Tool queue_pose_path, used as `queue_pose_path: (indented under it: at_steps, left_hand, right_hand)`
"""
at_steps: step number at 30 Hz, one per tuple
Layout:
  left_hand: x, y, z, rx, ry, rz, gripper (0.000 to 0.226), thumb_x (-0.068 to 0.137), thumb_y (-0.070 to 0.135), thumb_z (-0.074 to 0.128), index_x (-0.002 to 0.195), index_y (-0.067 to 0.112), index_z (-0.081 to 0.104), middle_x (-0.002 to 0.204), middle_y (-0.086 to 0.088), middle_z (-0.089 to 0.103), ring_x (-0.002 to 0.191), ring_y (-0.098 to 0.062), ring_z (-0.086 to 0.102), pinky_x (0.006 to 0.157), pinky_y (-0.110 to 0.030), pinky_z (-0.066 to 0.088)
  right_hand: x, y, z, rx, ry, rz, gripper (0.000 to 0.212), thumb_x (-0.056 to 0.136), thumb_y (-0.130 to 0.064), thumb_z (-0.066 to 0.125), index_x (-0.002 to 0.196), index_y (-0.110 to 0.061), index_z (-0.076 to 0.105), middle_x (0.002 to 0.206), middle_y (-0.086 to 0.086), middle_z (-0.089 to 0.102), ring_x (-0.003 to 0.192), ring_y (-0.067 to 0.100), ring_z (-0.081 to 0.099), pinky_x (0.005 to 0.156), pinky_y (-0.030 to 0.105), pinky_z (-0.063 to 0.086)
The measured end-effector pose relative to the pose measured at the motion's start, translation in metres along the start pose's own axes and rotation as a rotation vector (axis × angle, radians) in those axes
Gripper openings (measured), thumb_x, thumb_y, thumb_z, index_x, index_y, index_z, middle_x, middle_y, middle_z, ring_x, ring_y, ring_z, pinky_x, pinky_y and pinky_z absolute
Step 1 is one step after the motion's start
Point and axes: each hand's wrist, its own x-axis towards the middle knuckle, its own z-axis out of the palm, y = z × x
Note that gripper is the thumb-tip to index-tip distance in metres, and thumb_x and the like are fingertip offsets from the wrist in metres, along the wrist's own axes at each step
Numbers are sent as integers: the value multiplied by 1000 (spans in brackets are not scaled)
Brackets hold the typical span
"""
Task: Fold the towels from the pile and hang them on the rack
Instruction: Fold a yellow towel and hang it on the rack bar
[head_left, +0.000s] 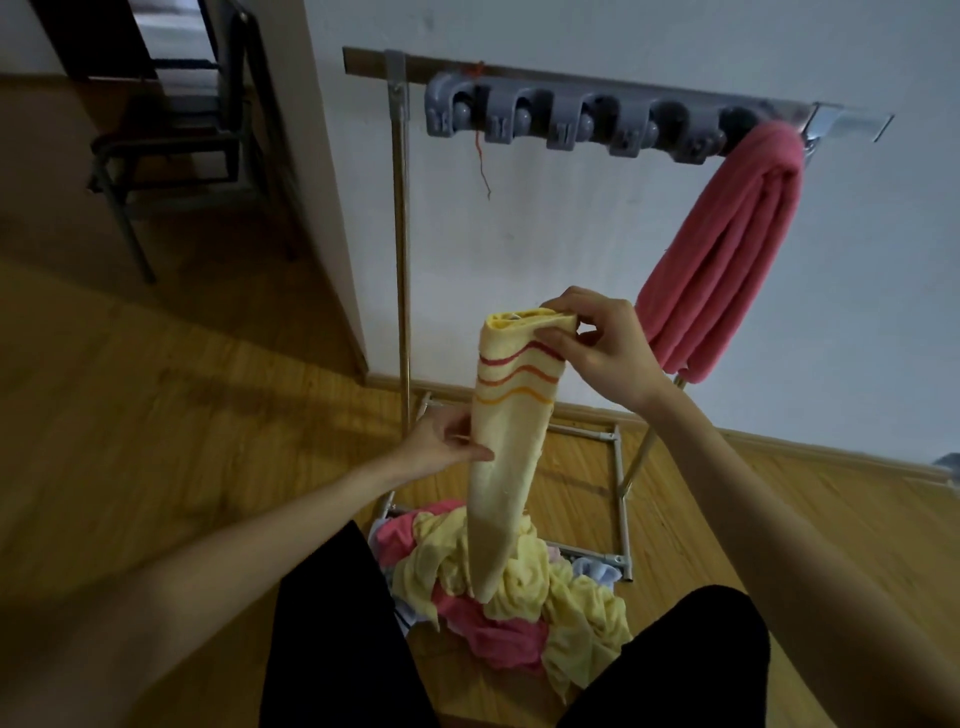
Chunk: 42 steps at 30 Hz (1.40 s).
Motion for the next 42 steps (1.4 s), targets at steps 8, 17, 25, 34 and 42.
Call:
queue_pose_path:
  at_steps: [8, 17, 25, 34, 42]
  left_hand:
    - [44, -53, 35, 223, -97, -178, 35, 82, 28, 72, 104, 1, 65, 101, -9, 68, 95, -24, 64, 82, -33, 51]
    - [51, -38, 12, 89, 86, -100, 20, 93, 20, 58, 99, 3, 65, 91, -11, 63, 87, -22, 60, 75, -31, 43]
    - [58, 53, -25, 300, -162, 191, 26, 93, 17, 60, 87, -8, 63, 74, -7, 51, 68, -7, 49, 64, -22, 37]
    - [45, 112, -35, 695, -462, 334, 17, 94, 19, 58, 94, 4, 67, 86, -4, 63, 80, -10, 58, 72, -21, 43]
    - [38, 114, -48, 655, -452, 300, 15, 93, 17, 59, 90, 4, 66, 74, 6, 57, 69, 2, 51, 64, -12, 38]
  right_hand:
    - [-6, 3, -22, -25, 230, 58, 11, 84, -11, 63, 93, -7, 68, 80, 2, 62, 71, 20, 59, 54, 36, 47]
    - [-71, 88, -33, -289, 324, 707, 16, 80, -17, 54, 74, -2, 53, 65, 9, 56, 57, 25, 51, 49, 34, 44]
    - [-121, 135, 23, -248, -216, 1091, 9, 85, -13, 59, 84, -6, 55, 78, 2, 50, 73, 14, 50, 61, 27, 47]
    - [-91, 113, 49, -4, -278, 567, 80, 70, -22, 80, 133, -5, 34, 135, 10, 45, 125, 24, 47, 101, 35, 44]
    - [-50, 55, 51, 613, -277, 441, 32, 74, 1, 77, 101, 1, 60, 90, 5, 67, 87, 16, 64, 80, 30, 53]
